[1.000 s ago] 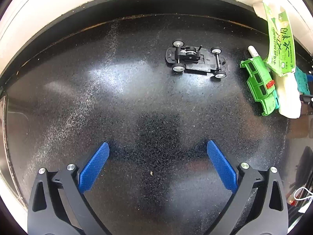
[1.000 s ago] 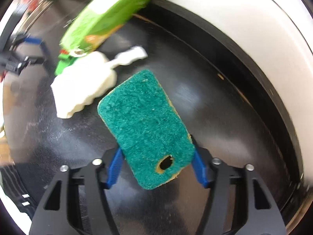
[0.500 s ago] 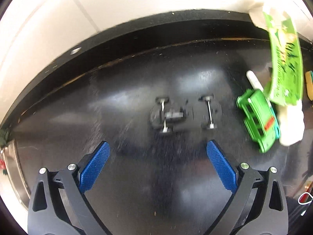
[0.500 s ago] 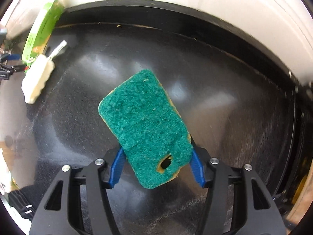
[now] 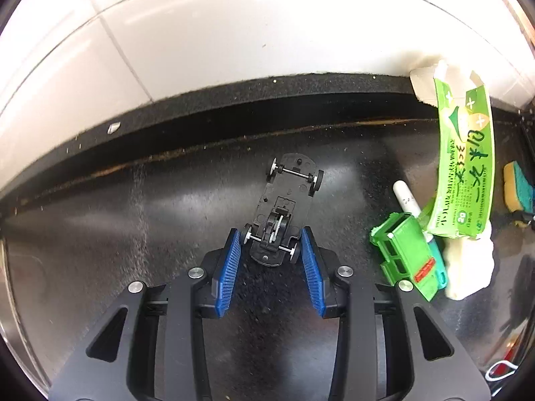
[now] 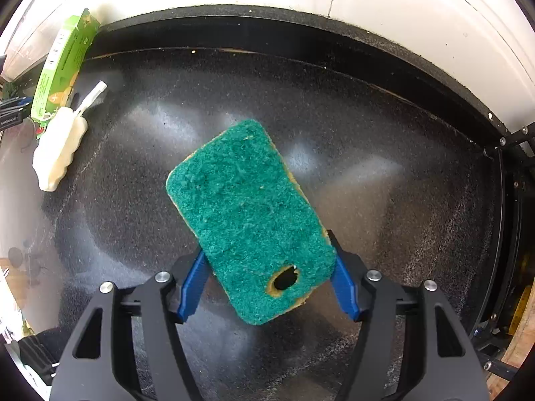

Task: Collect trash
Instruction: 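Grasp the sponge with the right gripper while the left grasps the black chassis, then carry the sponge and chassis in both grippers over the trash bin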

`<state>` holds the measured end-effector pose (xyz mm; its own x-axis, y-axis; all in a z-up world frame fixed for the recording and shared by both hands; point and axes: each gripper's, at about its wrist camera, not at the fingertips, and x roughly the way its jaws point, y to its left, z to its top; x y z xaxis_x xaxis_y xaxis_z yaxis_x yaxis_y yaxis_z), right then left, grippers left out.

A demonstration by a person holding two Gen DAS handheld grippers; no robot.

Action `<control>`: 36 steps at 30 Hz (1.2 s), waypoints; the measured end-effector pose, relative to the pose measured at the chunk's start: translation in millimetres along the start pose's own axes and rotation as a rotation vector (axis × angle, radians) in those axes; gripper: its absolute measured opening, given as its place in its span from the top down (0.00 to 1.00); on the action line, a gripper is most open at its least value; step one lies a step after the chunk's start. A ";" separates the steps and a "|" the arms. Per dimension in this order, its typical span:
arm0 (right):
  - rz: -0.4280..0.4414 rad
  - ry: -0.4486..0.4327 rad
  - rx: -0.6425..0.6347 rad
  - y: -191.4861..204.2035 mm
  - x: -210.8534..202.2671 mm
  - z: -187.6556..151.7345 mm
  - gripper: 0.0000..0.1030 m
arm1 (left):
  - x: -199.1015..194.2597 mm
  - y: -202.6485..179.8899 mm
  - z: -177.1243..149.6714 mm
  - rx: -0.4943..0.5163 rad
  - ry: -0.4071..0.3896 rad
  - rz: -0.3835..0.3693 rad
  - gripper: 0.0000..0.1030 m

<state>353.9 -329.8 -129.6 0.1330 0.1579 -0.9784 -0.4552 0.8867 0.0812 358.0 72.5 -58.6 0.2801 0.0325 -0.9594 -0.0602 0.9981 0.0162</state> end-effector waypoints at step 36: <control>0.275 -0.220 -0.417 254.1 -99.3 0.0 0.41 | -165.5 112.1 -332.6 -0.770 -0.086 0.243 0.65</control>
<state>225.1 -120.1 -11.8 0.1206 0.4862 -0.8655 -0.8037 0.5596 0.2023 -13.7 161.4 8.4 0.2451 0.2791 -0.9285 -0.7623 0.6471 -0.0068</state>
